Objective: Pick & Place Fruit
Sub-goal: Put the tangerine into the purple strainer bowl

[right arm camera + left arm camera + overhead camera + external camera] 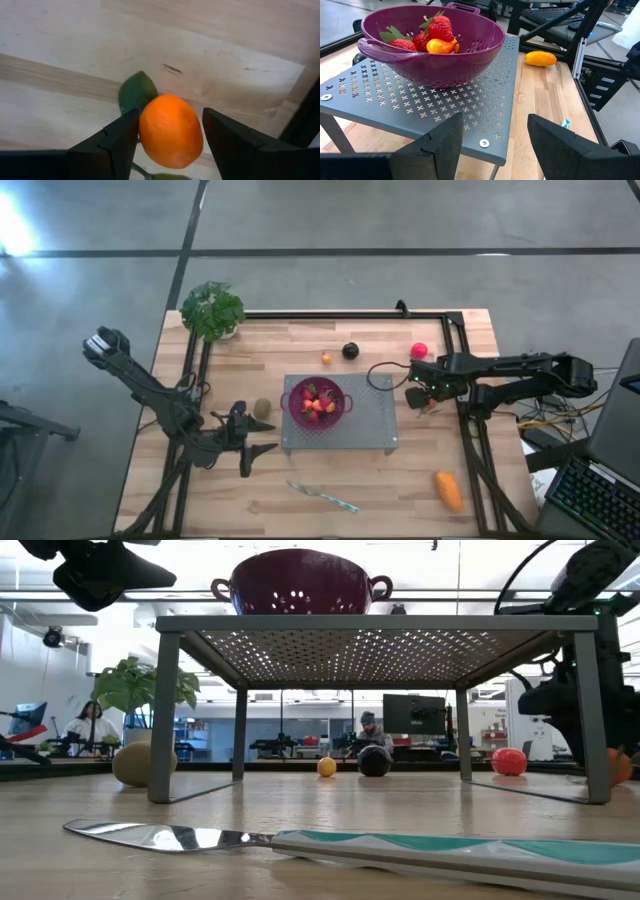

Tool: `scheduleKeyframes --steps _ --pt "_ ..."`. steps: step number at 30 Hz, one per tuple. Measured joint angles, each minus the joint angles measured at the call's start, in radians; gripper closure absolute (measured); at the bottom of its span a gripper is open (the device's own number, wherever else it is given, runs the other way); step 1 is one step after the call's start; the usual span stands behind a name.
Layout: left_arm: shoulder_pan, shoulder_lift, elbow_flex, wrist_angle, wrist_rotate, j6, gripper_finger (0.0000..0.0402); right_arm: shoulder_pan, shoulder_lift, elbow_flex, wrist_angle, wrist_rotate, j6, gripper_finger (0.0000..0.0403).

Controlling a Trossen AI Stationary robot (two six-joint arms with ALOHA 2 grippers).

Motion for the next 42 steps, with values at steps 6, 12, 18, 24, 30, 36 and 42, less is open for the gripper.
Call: scheduleKeyframes --steps 6,12,18,24,30,36,42 --pt "0.000 0.000 0.000 0.000 0.000 0.000 0.0174 0.000 0.000 -0.005 0.001 -0.004 -0.004 0.0214" --pt "0.000 0.000 0.000 0.000 0.000 0.000 0.0174 0.000 0.000 0.006 -0.003 -0.010 -0.015 0.0247" --pt "0.000 0.000 0.000 0.000 0.000 0.000 0.0174 0.000 0.000 0.068 -0.045 -0.018 -0.051 0.0270" --pt "0.000 0.000 -0.001 0.000 0.000 0.000 0.0174 0.000 0.000 0.178 -0.214 -0.018 -0.111 0.0269" --pt "0.000 0.000 -0.017 0.000 0.000 -0.006 0.0174 0.000 -0.002 0.309 -0.391 -0.009 -0.177 0.0268" --pt "0.000 0.000 -0.017 0.001 0.000 -0.002 0.0174 0.001 -0.008 0.455 -0.475 0.036 -0.234 0.0275" --pt "0.000 0.000 -0.017 0.001 -0.006 -0.002 0.0174 0.006 -0.035 0.604 -0.475 0.037 -0.303 0.0264"
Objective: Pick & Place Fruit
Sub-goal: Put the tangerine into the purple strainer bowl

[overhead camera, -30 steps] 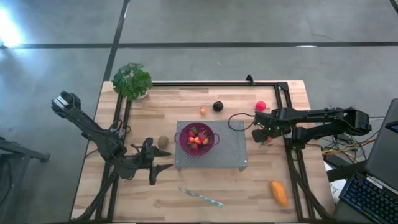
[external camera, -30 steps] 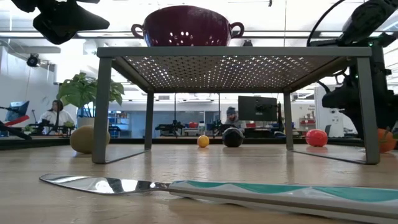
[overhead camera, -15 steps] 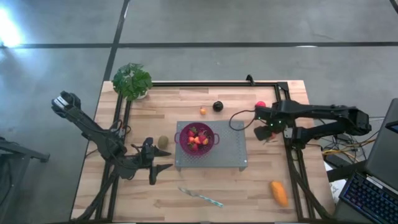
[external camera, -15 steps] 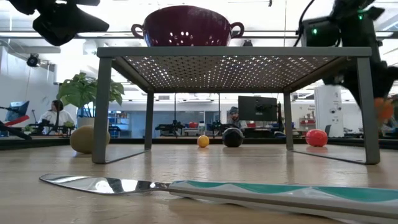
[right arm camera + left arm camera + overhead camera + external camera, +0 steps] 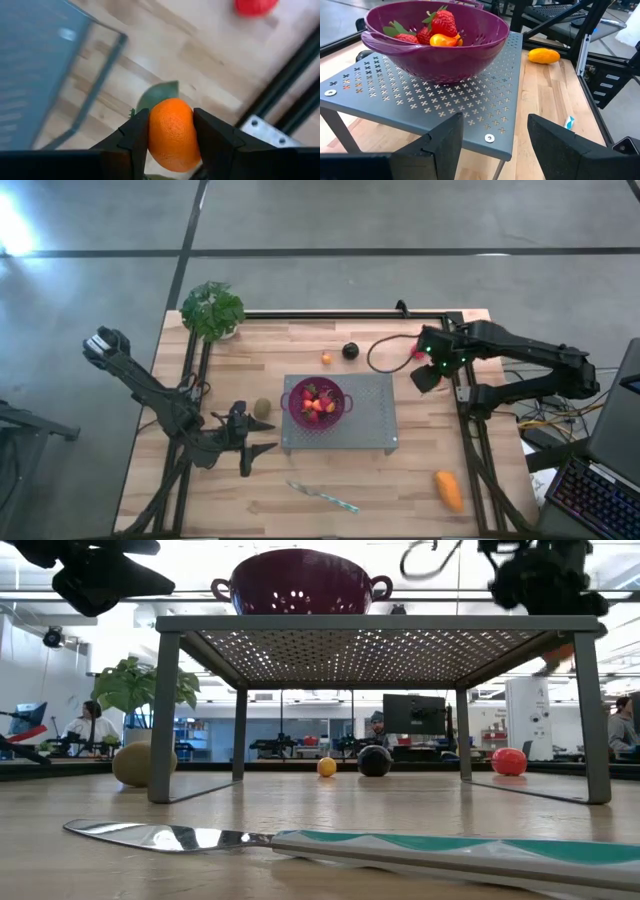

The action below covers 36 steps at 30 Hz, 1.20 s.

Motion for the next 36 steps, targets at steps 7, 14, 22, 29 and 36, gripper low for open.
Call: scheduleKeyframes --steps 7,14,22,29,36 --pt "0.005 0.000 0.000 0.000 -0.009 -0.041 0.0174 0.056 -0.048 0.135 0.066 0.024 -0.060 0.0278" --pt "0.012 0.000 0.008 0.016 -0.008 -0.089 0.0174 0.187 -0.094 0.176 0.363 0.022 -0.159 0.0270" --pt "0.015 0.058 0.015 0.312 0.001 0.337 0.0174 0.369 -0.070 0.136 0.774 -0.034 -0.299 0.0274" --pt "0.046 0.202 0.106 0.513 0.002 0.671 0.0174 0.513 0.010 0.134 0.927 -0.034 -0.358 0.0270" --pt "0.105 0.364 0.288 0.516 -0.007 0.748 0.0174 0.611 0.085 0.136 1.047 -0.034 -0.399 0.0269"
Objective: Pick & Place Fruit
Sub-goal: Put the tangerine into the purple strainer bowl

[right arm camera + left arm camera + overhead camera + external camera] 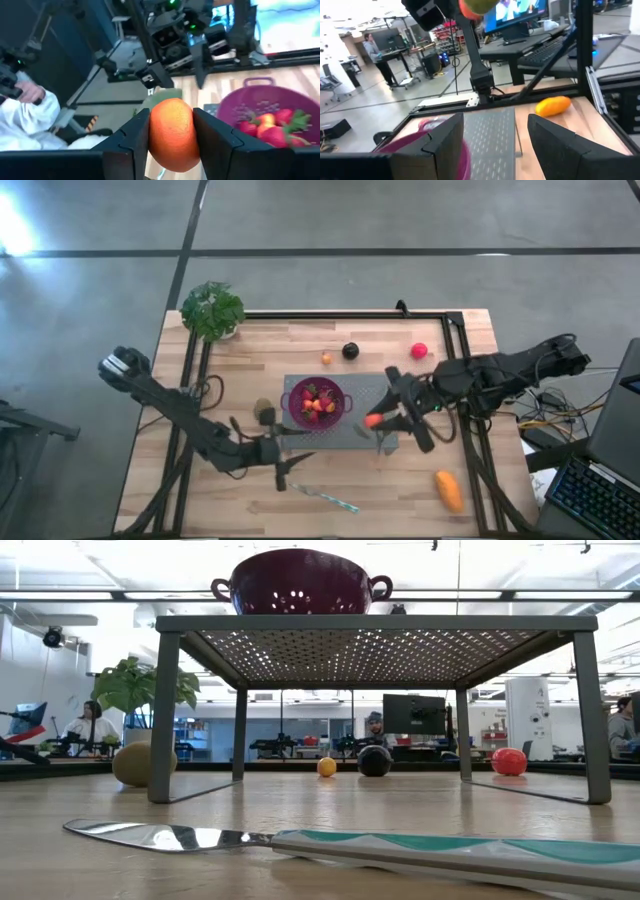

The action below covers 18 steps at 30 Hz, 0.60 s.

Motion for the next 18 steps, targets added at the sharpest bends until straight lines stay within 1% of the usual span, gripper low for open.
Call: scheduleKeyframes --steps 4,8,10,12,17,18 --pt "0.028 0.092 0.106 -0.002 0.009 -0.037 0.0174 0.028 0.035 0.001 0.017 0.000 -0.015 0.0278" --pt "0.032 0.168 0.186 -0.003 0.014 -0.157 0.0174 0.037 0.050 0.002 0.029 0.002 -0.037 0.0278" --pt "0.030 0.194 0.206 -0.004 0.027 -0.240 0.0174 0.037 0.049 0.000 0.032 0.005 -0.068 0.0272" --pt "0.030 0.209 0.213 0.001 0.070 -0.341 0.0174 0.037 0.048 -0.001 0.033 0.006 -0.118 0.0266" --pt "0.058 0.237 0.218 0.017 0.105 -0.645 0.0174 0.037 0.059 -0.003 0.053 0.011 -0.231 0.0264" --pt "0.067 0.239 0.218 0.021 0.130 -0.720 0.0174 0.037 0.063 -0.003 0.051 0.012 -0.265 0.0266"
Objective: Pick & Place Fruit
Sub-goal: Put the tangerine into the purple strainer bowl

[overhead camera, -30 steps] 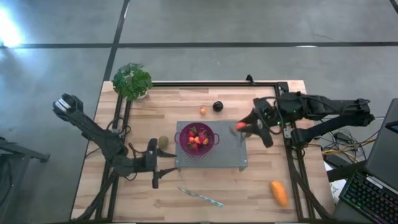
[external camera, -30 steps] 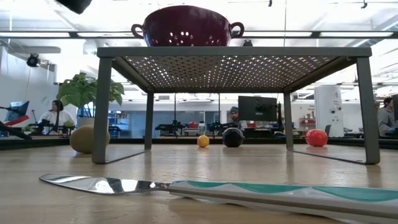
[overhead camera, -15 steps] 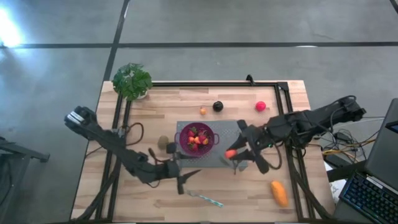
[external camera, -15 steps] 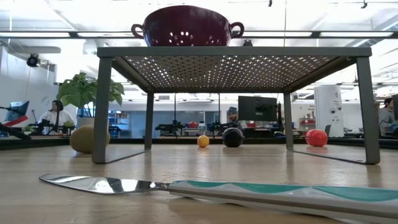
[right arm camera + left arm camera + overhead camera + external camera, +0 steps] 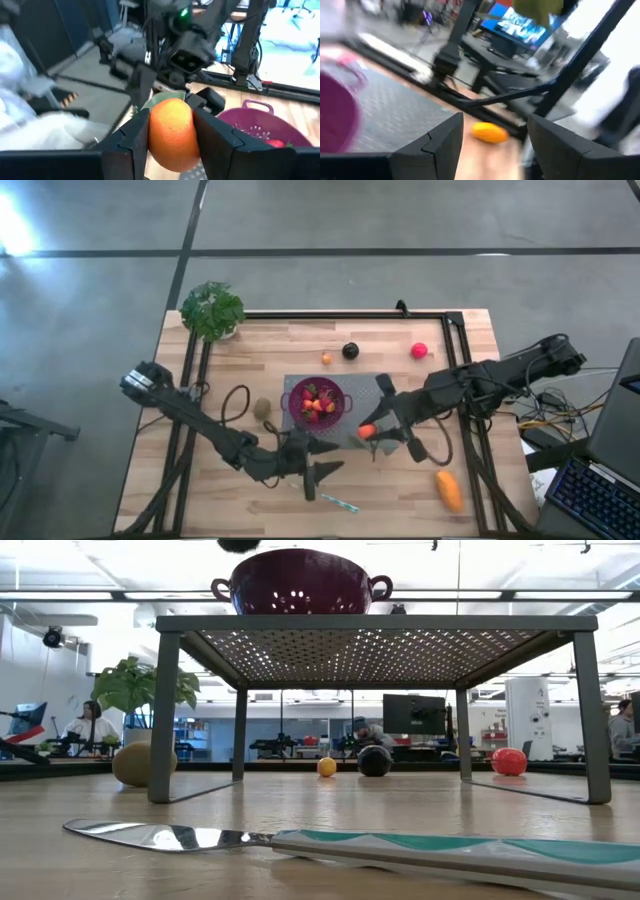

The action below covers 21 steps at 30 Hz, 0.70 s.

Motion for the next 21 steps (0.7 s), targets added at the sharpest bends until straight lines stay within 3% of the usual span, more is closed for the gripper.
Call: scheduleKeyframes --steps 3,7,13,21 --pt "0.019 0.004 0.000 0.054 0.090 -0.099 0.0174 0.000 0.033 -0.003 0.008 0.000 -0.083 0.0274" --pt "0.027 0.004 0.000 0.125 0.169 -0.104 0.0174 0.006 0.082 -0.003 0.031 0.001 -0.186 0.0277" --pt "0.032 0.006 0.000 0.138 0.197 -0.122 0.0174 0.013 0.143 -0.003 0.101 0.003 -0.277 0.0264" --pt "0.032 0.006 0.000 0.132 0.199 -0.103 0.0174 0.016 0.203 -0.003 0.242 0.022 -0.385 0.0280"
